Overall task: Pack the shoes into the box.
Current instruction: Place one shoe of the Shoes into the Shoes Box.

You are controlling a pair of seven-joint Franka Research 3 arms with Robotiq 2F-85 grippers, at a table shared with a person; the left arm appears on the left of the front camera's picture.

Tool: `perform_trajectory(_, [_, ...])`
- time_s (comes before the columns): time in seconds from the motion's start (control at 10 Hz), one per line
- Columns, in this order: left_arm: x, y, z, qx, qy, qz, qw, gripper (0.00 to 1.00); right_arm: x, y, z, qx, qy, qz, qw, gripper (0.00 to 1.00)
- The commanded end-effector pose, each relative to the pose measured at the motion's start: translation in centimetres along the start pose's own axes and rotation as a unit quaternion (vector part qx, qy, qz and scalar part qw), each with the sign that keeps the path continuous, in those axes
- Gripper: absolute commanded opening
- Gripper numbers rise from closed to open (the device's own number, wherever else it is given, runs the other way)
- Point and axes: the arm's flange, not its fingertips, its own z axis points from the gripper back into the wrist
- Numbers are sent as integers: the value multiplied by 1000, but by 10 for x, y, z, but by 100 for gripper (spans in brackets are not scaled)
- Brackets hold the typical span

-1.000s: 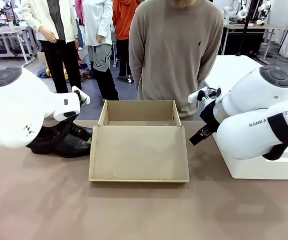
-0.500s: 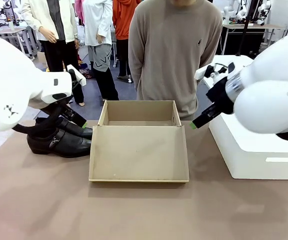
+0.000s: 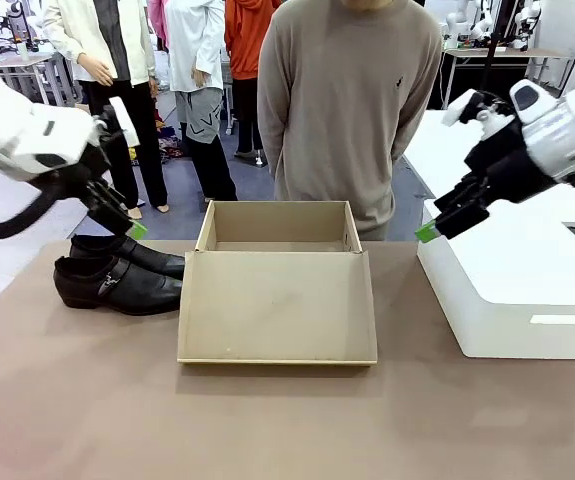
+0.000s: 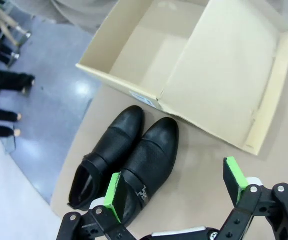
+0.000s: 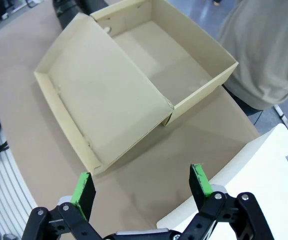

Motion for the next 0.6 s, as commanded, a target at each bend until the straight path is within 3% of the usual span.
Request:
perform_trajectory(0.0, [-11, 9, 21, -39, -38, -29, 998, 100, -10, -14, 7, 35, -22, 23, 999, 100])
perform_trajectory(0.5, [-29, 26, 43, -97, -72, -50, 991, 100, -27, -23, 27, 84, -74, 37, 993, 100])
